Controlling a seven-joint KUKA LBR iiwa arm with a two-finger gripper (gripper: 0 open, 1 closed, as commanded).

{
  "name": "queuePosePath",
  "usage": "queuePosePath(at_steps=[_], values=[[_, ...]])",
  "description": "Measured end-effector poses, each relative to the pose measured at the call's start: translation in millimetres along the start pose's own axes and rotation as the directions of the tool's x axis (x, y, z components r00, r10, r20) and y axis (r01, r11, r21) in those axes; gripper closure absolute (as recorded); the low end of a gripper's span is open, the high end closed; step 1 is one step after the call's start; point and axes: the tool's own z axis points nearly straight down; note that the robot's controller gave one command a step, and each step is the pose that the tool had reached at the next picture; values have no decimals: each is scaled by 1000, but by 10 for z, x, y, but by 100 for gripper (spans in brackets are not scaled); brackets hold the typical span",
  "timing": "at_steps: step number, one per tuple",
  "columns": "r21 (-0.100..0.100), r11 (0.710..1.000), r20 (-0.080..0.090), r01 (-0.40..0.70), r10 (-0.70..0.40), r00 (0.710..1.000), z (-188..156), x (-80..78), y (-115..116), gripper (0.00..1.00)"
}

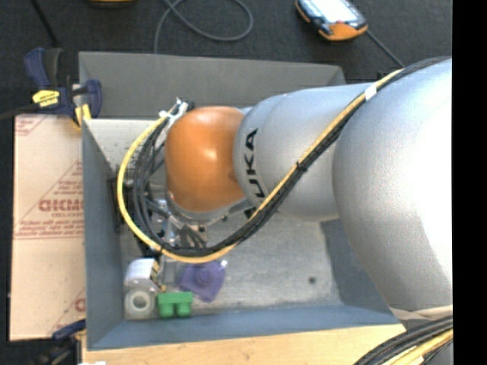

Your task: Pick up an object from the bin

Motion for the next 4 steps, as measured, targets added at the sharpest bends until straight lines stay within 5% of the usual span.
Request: queuePosePath(at_steps=[1, 2, 3, 4], values=[[-2, 1000, 7, -5, 5, 1000, -48, -18, -10, 0], [2, 990, -65, 142, -142, 988, 724, -1009, -17, 100], [2, 990, -65, 141, -141, 988, 723, -1009, -16, 100], [4, 989, -57, 146, -146, 988, 334, -882, -50, 100]])
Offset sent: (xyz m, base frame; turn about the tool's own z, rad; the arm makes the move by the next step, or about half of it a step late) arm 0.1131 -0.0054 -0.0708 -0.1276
